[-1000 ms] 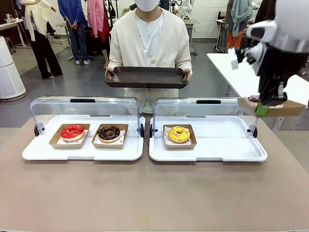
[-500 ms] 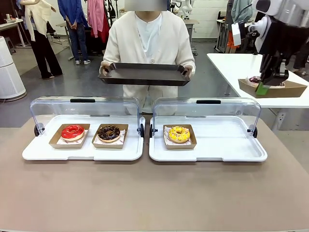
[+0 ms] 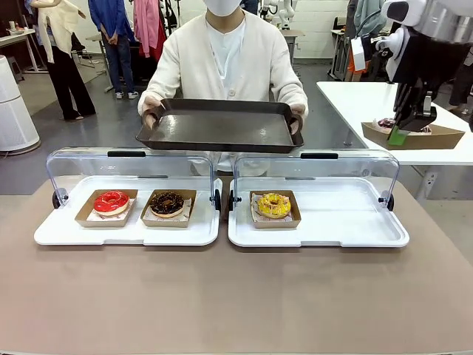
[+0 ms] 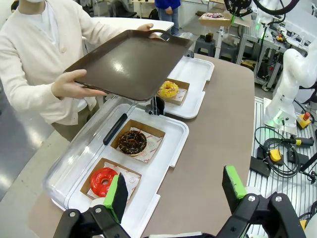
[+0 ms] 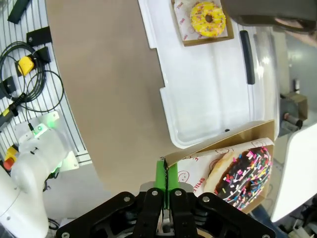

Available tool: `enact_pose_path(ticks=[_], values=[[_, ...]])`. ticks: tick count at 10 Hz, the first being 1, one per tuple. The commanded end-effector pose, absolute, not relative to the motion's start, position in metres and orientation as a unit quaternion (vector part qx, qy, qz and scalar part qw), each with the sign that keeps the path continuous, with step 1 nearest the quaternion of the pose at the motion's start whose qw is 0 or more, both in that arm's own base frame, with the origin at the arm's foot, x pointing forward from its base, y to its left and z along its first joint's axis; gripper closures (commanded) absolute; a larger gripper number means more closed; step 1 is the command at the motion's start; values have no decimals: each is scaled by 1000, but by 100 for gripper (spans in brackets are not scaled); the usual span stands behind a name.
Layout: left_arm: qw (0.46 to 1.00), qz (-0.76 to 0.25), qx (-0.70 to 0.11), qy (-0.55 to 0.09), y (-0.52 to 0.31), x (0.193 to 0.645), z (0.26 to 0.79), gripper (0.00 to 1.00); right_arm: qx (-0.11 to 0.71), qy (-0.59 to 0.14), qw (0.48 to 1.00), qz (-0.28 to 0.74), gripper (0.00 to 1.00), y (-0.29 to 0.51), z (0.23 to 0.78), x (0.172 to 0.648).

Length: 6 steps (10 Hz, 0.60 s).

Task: Provide the desired donut to the person.
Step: Pick up and lift the Paper togo box containing the Donut pointed at by the person, then place the picked Paper togo box onto the Handle tray extended by the person.

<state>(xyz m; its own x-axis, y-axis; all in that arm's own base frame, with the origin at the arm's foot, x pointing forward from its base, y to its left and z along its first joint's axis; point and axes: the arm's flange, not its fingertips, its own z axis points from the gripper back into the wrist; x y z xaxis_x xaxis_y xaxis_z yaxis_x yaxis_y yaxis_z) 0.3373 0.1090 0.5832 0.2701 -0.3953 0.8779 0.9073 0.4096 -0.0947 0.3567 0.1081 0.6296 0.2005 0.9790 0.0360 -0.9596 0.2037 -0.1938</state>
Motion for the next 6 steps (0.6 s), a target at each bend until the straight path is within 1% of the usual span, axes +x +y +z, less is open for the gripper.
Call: enact_pose_path(ticks=[1,6], values=[[723,-450,-314,-419,109,338,583,0,-67,-73,773,626,100,109,629,354],[723,-450,-314,-419,109,338,583,0,-67,-73,773,626,100,109,629,354]])
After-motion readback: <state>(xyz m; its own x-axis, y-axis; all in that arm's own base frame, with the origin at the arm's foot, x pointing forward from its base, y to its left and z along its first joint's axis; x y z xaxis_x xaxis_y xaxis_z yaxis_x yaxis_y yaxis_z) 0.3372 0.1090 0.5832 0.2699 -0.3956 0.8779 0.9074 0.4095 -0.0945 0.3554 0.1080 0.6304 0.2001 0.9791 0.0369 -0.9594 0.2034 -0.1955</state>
